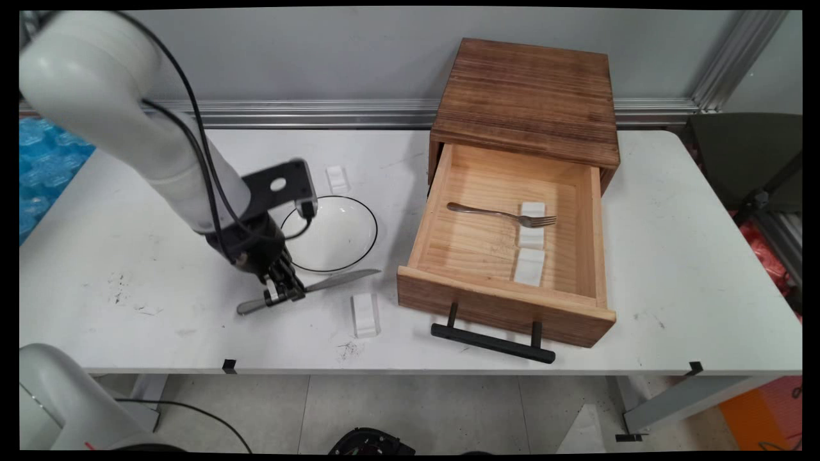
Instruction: Place the picked object into the drawer
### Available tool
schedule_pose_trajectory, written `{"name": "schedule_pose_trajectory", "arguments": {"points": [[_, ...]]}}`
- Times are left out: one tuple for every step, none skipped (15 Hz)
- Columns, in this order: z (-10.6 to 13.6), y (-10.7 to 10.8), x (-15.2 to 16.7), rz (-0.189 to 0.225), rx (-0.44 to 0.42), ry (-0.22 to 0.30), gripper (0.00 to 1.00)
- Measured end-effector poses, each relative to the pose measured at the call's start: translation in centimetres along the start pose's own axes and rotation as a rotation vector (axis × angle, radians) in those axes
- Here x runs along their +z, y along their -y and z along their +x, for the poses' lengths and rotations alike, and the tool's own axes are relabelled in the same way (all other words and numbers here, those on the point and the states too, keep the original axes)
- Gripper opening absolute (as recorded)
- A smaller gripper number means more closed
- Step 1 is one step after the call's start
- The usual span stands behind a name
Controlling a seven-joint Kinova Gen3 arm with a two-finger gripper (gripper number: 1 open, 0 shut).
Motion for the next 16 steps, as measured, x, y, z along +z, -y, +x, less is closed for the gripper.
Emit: {"name": "schedule_pose_trajectory", "arguments": {"points": [[0.3,0.1,-1.2,0.003,0.009,0.001,0.00],[0.6,0.2,-2.0,0.006,0.014,0.001,0.00],[0.8,0.3,-2.6,0.008,0.017,0.001,0.00],[1.2,0.4,-3.5,0.011,0.023,0.003,0.00],[1.4,0.5,-4.2,0.013,0.026,0.003,0.00],[1.8,0.6,-5.1,0.017,0.034,0.004,0.00],[2.1,0.7,-5.6,0.019,0.039,0.003,0.00],[2.6,0.9,-6.5,0.023,0.047,0.002,0.00],[3.2,1.1,-7.4,0.027,0.057,-0.002,0.00],[4.2,1.4,-8.4,0.033,0.075,-0.012,0.00],[4.8,1.6,-8.9,0.036,0.090,-0.020,0.00],[5.8,1.8,-9.6,0.042,0.113,-0.034,0.00],[6.9,2.2,-10.1,0.048,0.138,-0.050,0.00],[8.0,2.4,-10.4,0.052,0.161,-0.064,0.00],[8.7,2.5,-10.6,0.053,0.176,-0.072,0.00],[9.8,2.7,-10.7,0.055,0.201,-0.086,0.00]]}}
